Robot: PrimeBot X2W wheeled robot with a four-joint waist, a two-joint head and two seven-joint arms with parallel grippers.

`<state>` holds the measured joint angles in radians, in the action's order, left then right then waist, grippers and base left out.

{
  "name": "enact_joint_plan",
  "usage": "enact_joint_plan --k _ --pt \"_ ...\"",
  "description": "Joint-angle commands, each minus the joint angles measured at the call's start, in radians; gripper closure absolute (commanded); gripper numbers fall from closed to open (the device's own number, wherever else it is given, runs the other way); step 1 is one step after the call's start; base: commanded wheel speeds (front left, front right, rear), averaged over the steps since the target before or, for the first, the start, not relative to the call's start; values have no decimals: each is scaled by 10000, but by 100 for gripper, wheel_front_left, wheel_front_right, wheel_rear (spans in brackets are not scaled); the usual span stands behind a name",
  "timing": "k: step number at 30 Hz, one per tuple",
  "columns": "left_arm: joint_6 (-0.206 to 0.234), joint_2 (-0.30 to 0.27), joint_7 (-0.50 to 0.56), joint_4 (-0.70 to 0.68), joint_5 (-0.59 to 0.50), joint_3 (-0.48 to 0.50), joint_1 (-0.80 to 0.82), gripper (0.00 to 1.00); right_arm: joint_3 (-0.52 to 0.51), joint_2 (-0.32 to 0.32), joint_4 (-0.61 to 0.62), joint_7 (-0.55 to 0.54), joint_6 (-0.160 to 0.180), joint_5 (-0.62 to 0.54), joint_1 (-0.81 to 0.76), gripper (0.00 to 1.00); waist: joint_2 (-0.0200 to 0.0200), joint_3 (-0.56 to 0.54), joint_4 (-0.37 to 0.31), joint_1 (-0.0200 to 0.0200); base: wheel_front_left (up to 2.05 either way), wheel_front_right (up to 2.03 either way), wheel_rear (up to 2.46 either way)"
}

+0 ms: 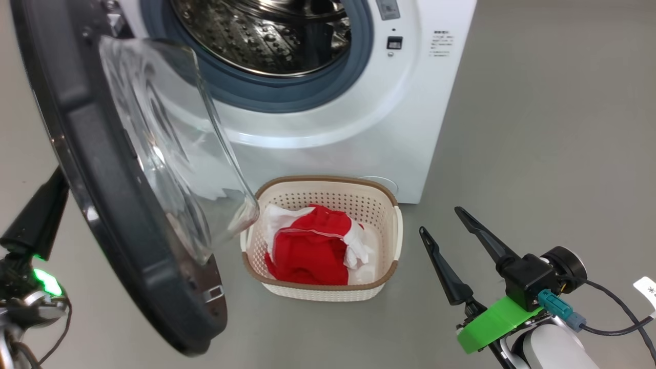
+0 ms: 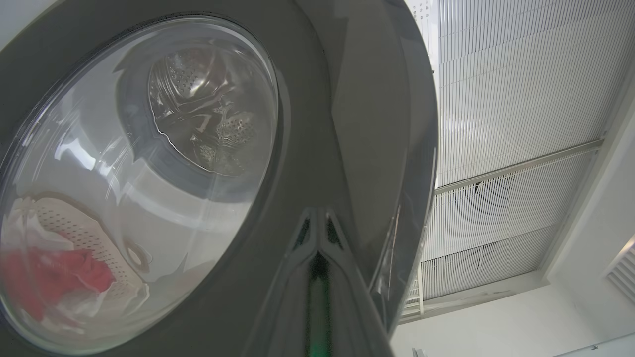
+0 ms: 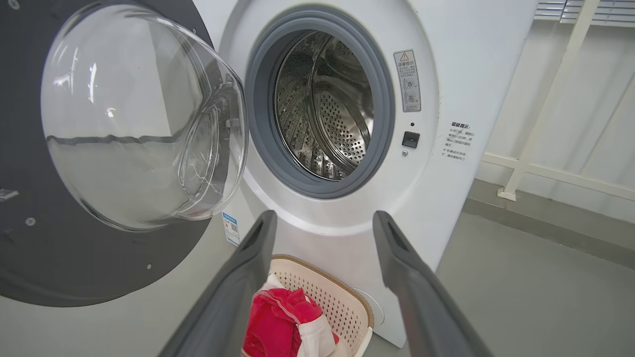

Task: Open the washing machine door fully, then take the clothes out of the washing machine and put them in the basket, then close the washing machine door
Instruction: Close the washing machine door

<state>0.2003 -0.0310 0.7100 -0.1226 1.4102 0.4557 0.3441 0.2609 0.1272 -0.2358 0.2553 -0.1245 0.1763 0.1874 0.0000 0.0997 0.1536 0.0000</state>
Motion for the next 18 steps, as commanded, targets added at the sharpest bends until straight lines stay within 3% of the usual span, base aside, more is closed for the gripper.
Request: enact_joint_plan --k 1,18 --pt "-11 -197 13 -400 183 40 -11 100 140 -5 235 65 -62 60 165 0 0 73 -121 0 0 0 0" --pt "-154 -194 -811 -506 732 -656 -262 100 65 0 304 65 -62 11 250 0 0 356 -918 0 0 0 0"
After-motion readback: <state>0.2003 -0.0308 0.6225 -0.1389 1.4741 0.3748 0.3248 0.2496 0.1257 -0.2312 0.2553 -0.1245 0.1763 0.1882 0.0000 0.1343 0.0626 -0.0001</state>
